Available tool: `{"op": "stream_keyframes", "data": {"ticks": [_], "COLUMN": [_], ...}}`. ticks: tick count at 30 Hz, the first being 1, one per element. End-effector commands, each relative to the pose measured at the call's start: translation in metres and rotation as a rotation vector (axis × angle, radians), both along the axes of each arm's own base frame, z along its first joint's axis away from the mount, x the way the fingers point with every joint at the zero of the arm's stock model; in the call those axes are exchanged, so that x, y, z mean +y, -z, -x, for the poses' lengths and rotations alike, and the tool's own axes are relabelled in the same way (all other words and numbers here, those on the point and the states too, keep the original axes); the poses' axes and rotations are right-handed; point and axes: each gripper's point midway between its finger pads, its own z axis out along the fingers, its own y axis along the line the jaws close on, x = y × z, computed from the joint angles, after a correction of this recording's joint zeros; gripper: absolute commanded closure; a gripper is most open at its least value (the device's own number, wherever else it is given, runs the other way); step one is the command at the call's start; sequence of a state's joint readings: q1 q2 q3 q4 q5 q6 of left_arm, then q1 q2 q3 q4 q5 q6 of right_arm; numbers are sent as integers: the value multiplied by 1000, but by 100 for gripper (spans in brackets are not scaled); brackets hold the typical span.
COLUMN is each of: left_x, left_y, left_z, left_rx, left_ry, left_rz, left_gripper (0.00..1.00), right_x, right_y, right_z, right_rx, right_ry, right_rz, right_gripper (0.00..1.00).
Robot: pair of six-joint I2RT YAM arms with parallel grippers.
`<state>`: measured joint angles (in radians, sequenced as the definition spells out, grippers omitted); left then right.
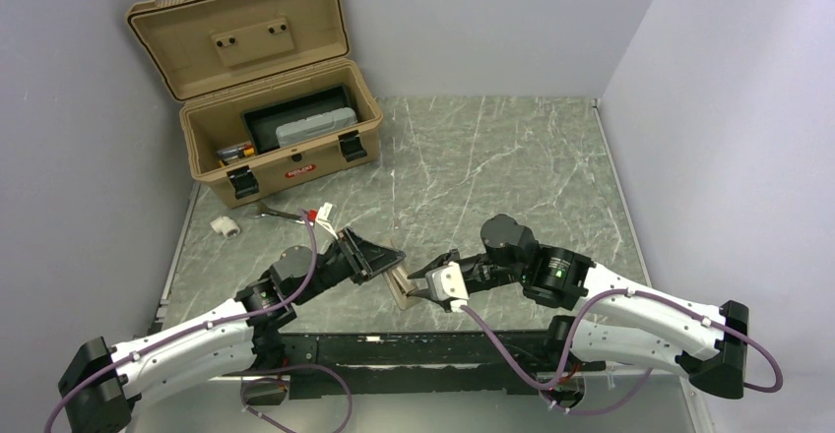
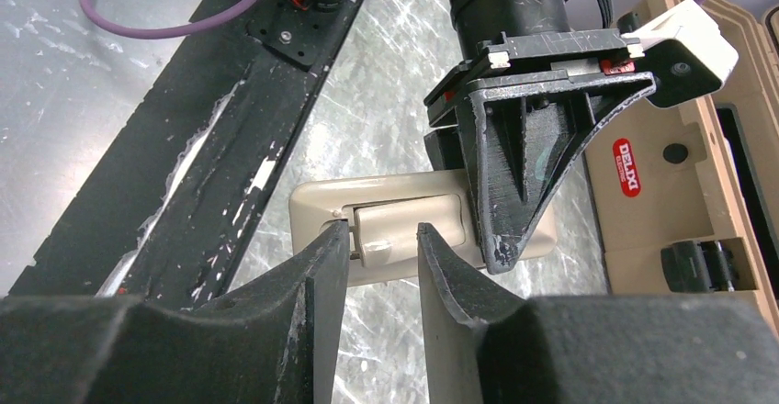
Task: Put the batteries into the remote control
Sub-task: Remove the battery cover from the remote control.
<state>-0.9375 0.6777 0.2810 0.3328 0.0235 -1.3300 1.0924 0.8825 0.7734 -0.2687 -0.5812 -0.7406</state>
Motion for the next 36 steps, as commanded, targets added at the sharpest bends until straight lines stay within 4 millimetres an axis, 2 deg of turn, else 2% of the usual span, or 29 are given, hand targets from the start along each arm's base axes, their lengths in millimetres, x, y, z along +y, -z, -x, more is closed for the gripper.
{"op": "stream_keyframes", "data": {"ticks": [1,12,21,28,31,36], "left_x": [-1,-2,-2,-1,-1,-1], "left_y": [-24,-25,-24,-24,-23,-20], "left_z": [5,6,6,5,4,3], "left_rx": [-30,-30,-28,-28,-28,-25], "left_ry": [19,26,26,18,15,12], "left_rz": [82,91,89,83,81,73], "left_gripper": [100,100,100,100,100,100], "right_x": [1,4,4,4,5,7], "right_y": [-3,9,9,7,1,-23], "right_z": [3,6,9,13,15,11], "right_rx": [5,38,50,67,72,100], "right_ry": [-19,-37,-49,-69,-76,-19], "right_rz": [-20,7,6,3,-17,-121], "right_gripper": [64,63,60,54,51,49]}}
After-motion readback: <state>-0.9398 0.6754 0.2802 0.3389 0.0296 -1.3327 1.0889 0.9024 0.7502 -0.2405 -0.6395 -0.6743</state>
